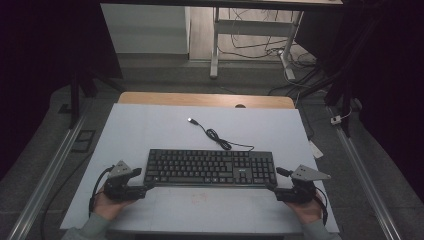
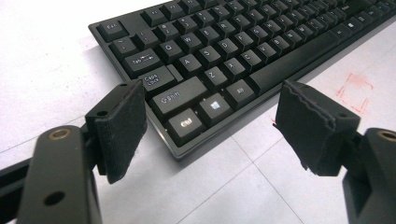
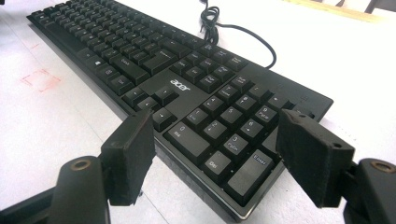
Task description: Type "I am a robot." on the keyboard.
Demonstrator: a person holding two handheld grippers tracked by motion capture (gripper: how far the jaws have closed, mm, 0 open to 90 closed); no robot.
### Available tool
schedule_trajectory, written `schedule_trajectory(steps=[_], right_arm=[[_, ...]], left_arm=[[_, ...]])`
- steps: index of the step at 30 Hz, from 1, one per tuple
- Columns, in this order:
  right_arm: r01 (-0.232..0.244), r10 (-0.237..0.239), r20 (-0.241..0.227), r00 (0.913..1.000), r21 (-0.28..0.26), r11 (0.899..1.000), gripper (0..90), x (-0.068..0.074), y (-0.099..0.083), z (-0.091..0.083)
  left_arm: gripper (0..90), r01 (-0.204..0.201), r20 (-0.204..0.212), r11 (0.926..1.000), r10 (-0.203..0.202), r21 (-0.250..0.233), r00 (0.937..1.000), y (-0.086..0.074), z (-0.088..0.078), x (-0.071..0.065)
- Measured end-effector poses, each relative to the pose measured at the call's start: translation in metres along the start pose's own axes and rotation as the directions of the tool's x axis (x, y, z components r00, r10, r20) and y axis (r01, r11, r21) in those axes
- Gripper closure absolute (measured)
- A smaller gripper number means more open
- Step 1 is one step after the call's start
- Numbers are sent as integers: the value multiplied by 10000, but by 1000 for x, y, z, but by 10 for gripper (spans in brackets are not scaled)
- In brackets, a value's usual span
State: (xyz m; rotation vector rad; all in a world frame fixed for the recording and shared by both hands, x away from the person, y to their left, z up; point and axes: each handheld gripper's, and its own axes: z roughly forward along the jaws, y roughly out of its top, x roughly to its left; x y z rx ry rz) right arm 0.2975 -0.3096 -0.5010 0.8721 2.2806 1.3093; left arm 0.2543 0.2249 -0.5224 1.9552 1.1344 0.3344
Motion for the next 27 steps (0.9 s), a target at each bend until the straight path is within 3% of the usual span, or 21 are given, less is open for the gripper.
schedule_trajectory(steps=[19,27], right_arm=[[-131,131,-111,9999,15,9999,287,2,0,0],[-294,292,-118,9995,-99,9995,270,8,10,0]], left_arm=[[251,-70,-38,9999,71,153,10000,1,5,-1],[251,235,-241,9993,-228,280,9994,9,5,1]])
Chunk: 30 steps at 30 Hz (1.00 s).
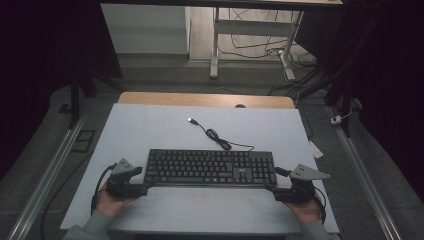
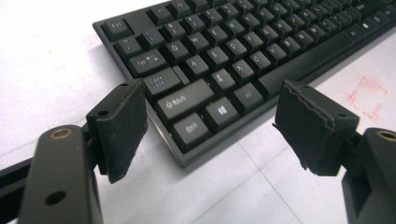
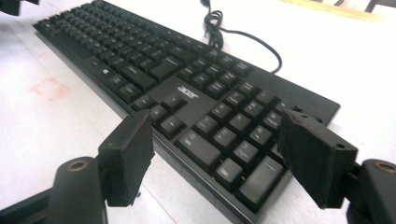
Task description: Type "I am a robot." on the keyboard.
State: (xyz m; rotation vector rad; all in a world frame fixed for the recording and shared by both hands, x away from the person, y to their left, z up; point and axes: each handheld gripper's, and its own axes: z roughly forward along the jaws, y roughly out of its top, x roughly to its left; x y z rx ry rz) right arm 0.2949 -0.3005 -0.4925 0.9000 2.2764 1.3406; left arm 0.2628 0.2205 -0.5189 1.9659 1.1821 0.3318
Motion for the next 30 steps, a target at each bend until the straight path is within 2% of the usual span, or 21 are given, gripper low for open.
schedule_trajectory(steps=[4,8,12,15,23,30], right_arm=[[139,-138,-125,9998,47,9999,271,4,10,6],[270,-271,-192,9994,-92,9996,276,9,20,9],[106,-107,-157,9998,-53,9999,289,10,26,14],[-65,66,-214,9997,40,10000,296,10,31,20],[179,-155,-734,9972,315,9993,317,26,53,46],[239,-217,-1112,9936,185,9995,328,36,74,63]], left_arm=[[254,-57,-207,10000,57,-13,9998,19,-2,1],[256,-204,-167,9996,201,-216,9997,31,-3,2],[257,-163,-110,9995,160,-265,9998,33,-1,4],[258,-314,-102,9993,312,-214,9995,32,0,3],[265,-377,66,9991,378,-189,9993,31,0,4],[268,-532,88,9985,533,-92,9985,32,5,1]])
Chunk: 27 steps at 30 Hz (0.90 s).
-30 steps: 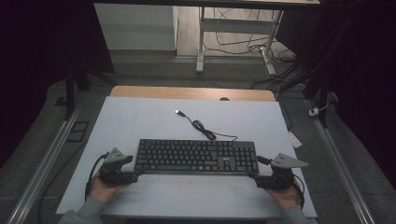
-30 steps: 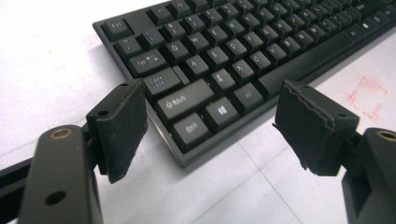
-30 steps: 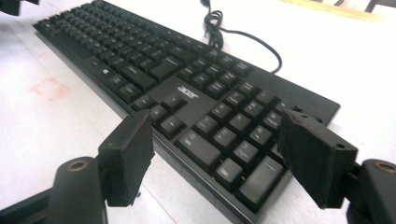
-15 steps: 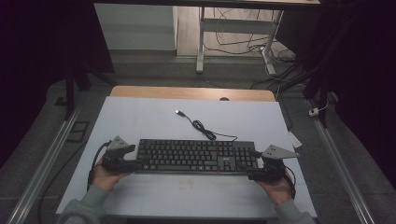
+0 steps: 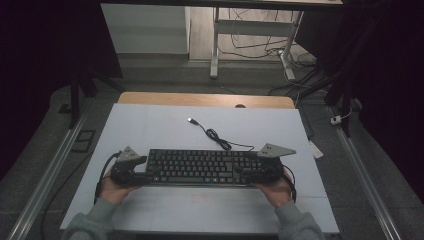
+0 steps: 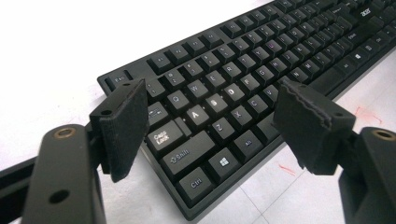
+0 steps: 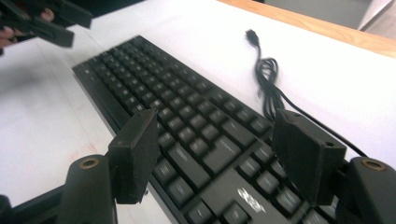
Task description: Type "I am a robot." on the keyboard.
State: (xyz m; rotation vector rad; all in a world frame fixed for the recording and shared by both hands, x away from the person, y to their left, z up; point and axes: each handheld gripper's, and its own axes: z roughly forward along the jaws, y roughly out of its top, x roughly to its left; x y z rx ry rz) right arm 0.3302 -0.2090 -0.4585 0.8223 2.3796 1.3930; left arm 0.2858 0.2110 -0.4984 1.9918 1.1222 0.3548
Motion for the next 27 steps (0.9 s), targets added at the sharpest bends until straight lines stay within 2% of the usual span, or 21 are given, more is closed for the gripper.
schedule_trajectory(steps=[6,10,16,22,27], right_arm=[[1,-1,-157,9999,9,10000,342,4,7,12],[-42,54,-536,9985,224,9997,373,7,11,26],[12,14,-789,9969,336,9994,400,13,18,43],[-14,40,-887,9960,295,9996,439,15,21,57],[47,-21,-1046,9945,249,9997,538,16,23,67]], left_arm=[[275,-26,9,10000,26,75,10000,0,3,-1],[288,-13,78,9999,12,116,10000,-2,5,-1],[332,-165,-87,9998,166,114,9998,-3,7,-3],[409,-138,-182,9999,138,20,9997,-4,8,-2],[512,-203,-203,9998,203,4,9996,-5,8,-1]])
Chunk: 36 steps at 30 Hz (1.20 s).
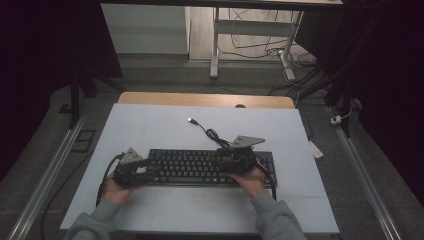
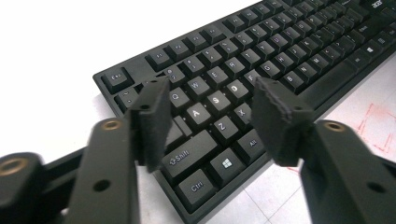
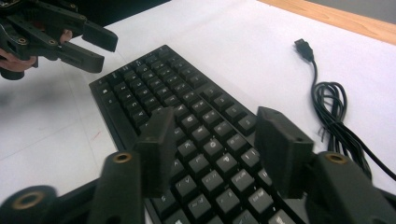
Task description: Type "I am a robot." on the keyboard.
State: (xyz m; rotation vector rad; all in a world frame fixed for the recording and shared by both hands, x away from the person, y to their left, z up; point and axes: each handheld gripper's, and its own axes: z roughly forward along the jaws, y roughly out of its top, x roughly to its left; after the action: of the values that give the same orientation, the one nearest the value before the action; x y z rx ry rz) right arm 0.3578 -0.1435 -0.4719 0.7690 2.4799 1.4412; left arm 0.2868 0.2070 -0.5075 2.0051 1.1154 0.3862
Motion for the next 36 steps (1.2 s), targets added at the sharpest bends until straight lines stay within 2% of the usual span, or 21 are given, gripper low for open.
schedule_trajectory(steps=[10,15,23,36], right_arm=[[325,-316,-365,9988,218,9992,777,2,4,17],[504,-487,-407,9980,413,9979,899,3,5,24],[522,-496,-412,9979,667,9964,900,3,5,35],[420,-394,-382,9985,719,9965,900,-1,3,38]], left_arm=[[757,-320,-107,9988,324,375,9994,-2,5,0],[871,-298,-117,9979,306,571,9995,-4,7,3],[888,-306,-181,9957,323,878,9993,-7,11,5],[888,-386,-199,9925,412,1161,9990,-9,16,6]])
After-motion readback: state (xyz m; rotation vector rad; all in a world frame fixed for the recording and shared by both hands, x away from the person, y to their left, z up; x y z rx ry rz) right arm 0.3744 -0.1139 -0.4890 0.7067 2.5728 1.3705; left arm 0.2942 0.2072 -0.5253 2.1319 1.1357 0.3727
